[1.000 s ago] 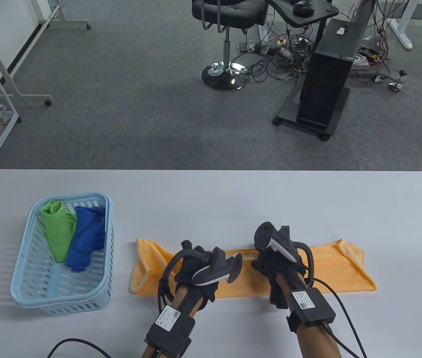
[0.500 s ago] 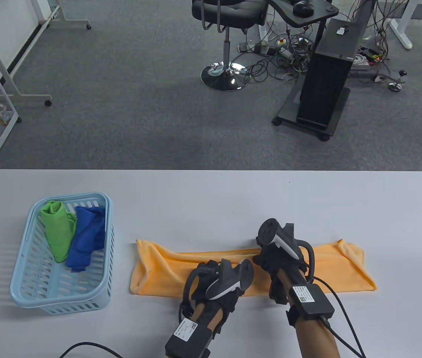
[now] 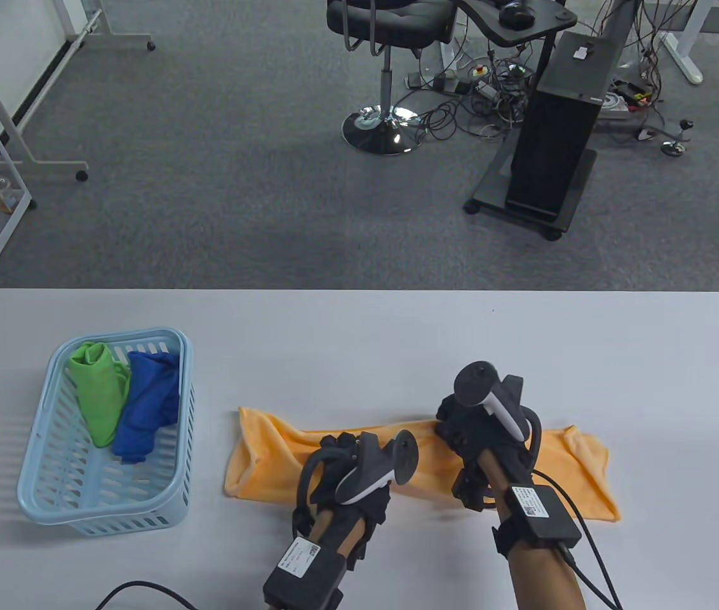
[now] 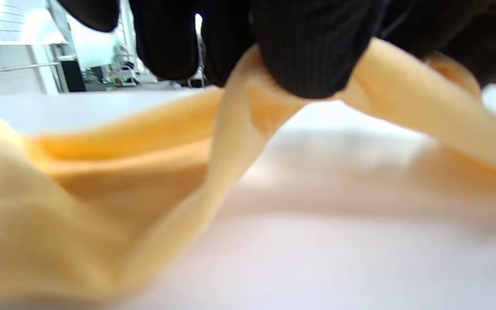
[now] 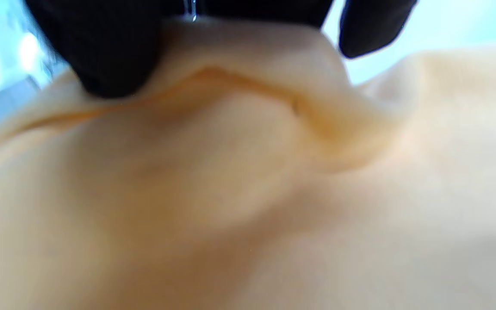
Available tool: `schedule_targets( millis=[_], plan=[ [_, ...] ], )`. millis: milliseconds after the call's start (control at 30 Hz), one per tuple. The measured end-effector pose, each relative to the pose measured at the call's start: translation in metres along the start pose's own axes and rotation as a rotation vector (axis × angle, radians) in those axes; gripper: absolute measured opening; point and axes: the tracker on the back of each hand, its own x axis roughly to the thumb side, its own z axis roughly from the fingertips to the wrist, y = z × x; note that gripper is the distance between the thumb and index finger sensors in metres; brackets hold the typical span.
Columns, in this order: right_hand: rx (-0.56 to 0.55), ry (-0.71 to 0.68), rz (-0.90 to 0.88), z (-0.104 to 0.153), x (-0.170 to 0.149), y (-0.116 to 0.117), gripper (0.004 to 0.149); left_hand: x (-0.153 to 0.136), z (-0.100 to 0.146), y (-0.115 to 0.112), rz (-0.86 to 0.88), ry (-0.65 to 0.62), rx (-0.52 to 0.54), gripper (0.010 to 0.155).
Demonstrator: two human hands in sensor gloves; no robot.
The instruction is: Roll rectangular towel into towel roll
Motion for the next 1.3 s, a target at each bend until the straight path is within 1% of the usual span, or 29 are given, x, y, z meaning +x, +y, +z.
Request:
schedule_targets(
  millis=[33,100,167,267,300,367,467,500,533,567,600,633,667,733,767,800,833,867,900,933,967,1000,1033,1067,1133,1167,1233,1267,1300],
  plan=[
    [0.003,-0.008,-0.088,0.010,0.007,-0.013,0.047,-0.009,0.003,0.015,0.032,0.017,0.035,0.043],
    [0.010,-0.042,-0.120,0.023,0.016,-0.026,0.047,-0.024,0.007,0.037,0.093,0.044,0.080,0.043],
    [0.003,-0.111,-0.174,0.044,0.033,-0.047,0.049,-0.042,0.015,0.060,0.207,0.094,0.136,0.043],
    [-0.001,-0.156,-0.237,0.065,0.046,-0.064,0.050,-0.064,0.028,0.079,0.379,0.147,0.174,0.046],
    [-0.018,-0.167,-0.265,0.072,0.050,-0.070,0.050,-0.073,0.033,0.083,0.439,0.189,0.175,0.050],
    [-0.056,-0.179,-0.307,0.083,0.057,-0.078,0.051,-0.084,0.044,0.088,0.469,0.267,0.144,0.061],
    [-0.060,-0.189,-0.321,0.090,0.061,-0.082,0.051,-0.094,0.054,0.088,0.509,0.244,0.153,0.064],
    [-0.067,-0.183,-0.328,0.091,0.061,-0.083,0.051,-0.096,0.056,0.085,0.578,0.215,0.129,0.066],
    [-0.073,-0.177,-0.345,0.092,0.060,-0.082,0.051,-0.095,0.057,0.081,0.671,0.186,0.089,0.071],
    [-0.075,-0.175,-0.358,0.092,0.060,-0.081,0.052,-0.092,0.057,0.078,0.727,0.166,0.056,0.076],
    [-0.074,-0.171,-0.386,0.093,0.060,-0.079,0.052,-0.086,0.055,0.074,0.798,0.129,-0.013,0.080],
    [-0.067,-0.170,-0.407,0.093,0.060,-0.077,0.052,-0.079,0.053,0.071,0.828,0.096,-0.049,0.085],
    [-0.057,-0.168,-0.432,0.094,0.060,-0.074,0.053,-0.073,0.050,0.070,0.842,0.079,-0.054,0.088],
    [-0.037,-0.177,-0.472,0.096,0.058,-0.070,0.054,-0.062,0.043,0.070,0.908,0.057,0.003,0.094],
    [-0.021,-0.191,-0.504,0.097,0.056,-0.069,0.054,-0.057,0.039,0.072,0.973,0.061,0.042,0.096],
    [-0.009,-0.200,-0.528,0.098,0.055,-0.067,0.055,-0.054,0.035,0.074,1.022,0.063,0.056,0.096],
    [0.009,-0.212,-0.571,0.099,0.052,-0.066,0.059,-0.049,0.029,0.077,1.082,0.037,0.038,0.096],
    [0.029,-0.223,-0.616,0.099,0.049,-0.064,0.066,-0.046,0.027,0.081,1.096,0.037,0.015,0.093],
    [0.057,-0.235,-0.659,0.099,0.045,-0.063,0.070,-0.043,0.024,0.089,1.078,0.037,0.028,0.086],
    [0.065,-0.237,-0.671,0.098,0.039,-0.064,0.072,-0.042,0.024,0.098,1.030,0.042,0.082,0.080],
    [0.045,-0.223,-0.654,0.097,0.033,-0.068,0.072,-0.041,0.025,0.108,0.969,0.038,0.137,0.071],
    [0.016,-0.208,-0.626,0.097,0.029,-0.070,0.072,-0.040,0.026,0.114,0.924,0.030,0.152,0.065],
    [-0.040,-0.184,-0.565,0.098,0.025,-0.074,0.072,-0.039,0.029,0.123,0.855,0.028,0.162,0.058],
    [-0.150,-0.158,-0.423,0.100,0.020,-0.082,0.071,-0.039,0.031,0.131,0.785,0.027,0.178,0.053],
    [-0.227,-0.168,-0.272,0.106,0.019,-0.089,0.071,-0.039,0.034,0.140,0.707,0.032,0.198,0.051],
    [-0.248,-0.190,-0.243,0.111,0.021,-0.092,0.074,-0.039,0.035,0.142,0.695,0.030,0.191,0.051],
    [-0.229,-0.282,-0.278,0.119,0.032,-0.094,0.079,-0.037,0.036,0.145,0.700,0.002,0.160,0.050],
    [-0.173,-0.351,-0.287,0.121,0.040,-0.092,0.082,-0.035,0.036,0.146,0.717,-0.046,0.142,0.050],
    [-0.116,-0.401,-0.260,0.125,0.048,-0.092,0.085,-0.033,0.038,0.147,0.727,-0.067,0.121,0.050]
  ],
)
